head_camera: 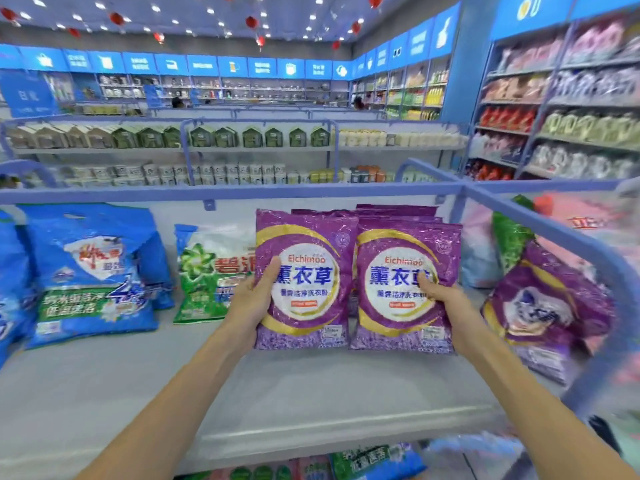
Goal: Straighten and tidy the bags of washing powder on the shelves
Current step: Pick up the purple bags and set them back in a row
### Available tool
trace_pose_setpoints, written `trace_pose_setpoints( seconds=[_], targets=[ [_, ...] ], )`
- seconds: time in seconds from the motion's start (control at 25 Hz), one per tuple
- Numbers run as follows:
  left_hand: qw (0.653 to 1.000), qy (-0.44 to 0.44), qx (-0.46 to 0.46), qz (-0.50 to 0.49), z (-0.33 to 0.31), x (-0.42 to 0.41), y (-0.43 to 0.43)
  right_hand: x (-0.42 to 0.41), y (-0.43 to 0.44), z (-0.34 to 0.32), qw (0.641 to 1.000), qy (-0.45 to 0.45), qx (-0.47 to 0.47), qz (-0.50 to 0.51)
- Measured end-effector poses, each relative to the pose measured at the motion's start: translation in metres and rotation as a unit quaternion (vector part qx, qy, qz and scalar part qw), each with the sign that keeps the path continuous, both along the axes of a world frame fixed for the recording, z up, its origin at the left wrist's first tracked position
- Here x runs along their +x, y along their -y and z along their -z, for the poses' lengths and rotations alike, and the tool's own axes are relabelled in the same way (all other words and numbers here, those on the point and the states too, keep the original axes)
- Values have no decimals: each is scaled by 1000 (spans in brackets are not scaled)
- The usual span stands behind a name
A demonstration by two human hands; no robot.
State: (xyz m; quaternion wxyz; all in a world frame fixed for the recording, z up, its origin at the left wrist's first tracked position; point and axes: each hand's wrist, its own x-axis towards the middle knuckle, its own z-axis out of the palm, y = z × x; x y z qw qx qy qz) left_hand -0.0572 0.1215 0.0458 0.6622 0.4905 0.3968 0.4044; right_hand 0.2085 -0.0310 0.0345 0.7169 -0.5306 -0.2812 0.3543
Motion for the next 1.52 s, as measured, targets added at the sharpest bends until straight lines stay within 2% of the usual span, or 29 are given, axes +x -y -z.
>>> trace_pose_setpoints(
  seconds=[0.16,0.32,0.44,0.6,0.72,0.8,0.84,0.92,1.0,1.08,1.16,1.28,1.52],
  targets=[
    [1000,8,14,-8,3,51,-6,46,-15,-11,1000,24,-4,13],
    [998,1,13,-54,15,82,-12,72,-39,-1,999,1,-35,39],
    [990,-22,62,-127,32,94,-13,79,-51,17,987,82,-81,112],
    [957,-121,155,-211,40,102,-1,69,-47,27,940,241,-113,212],
    [964,-100,206,-138,38,97,-5,60,-36,22,910,304,-149,239],
    [950,-113,274,-99,43,88,-10,48,-21,26,908,323,-157,216],
    [941,-137,297,-90,45,84,-10,39,-14,32,899,362,-157,193],
    [927,-202,311,-52,42,82,6,21,-4,46,851,472,-194,126],
    [915,-303,265,-11,39,88,26,14,-6,55,800,533,-265,75],
    [907,-346,240,8,45,94,32,15,-12,58,773,541,-326,60],
    [901,-355,248,11,46,97,28,18,-16,59,761,543,-345,80],
    [895,-374,242,-3,43,99,27,18,-17,63,766,535,-343,99],
    [883,-389,260,-46,47,102,38,17,-12,50,777,522,-344,69]
  ],
)
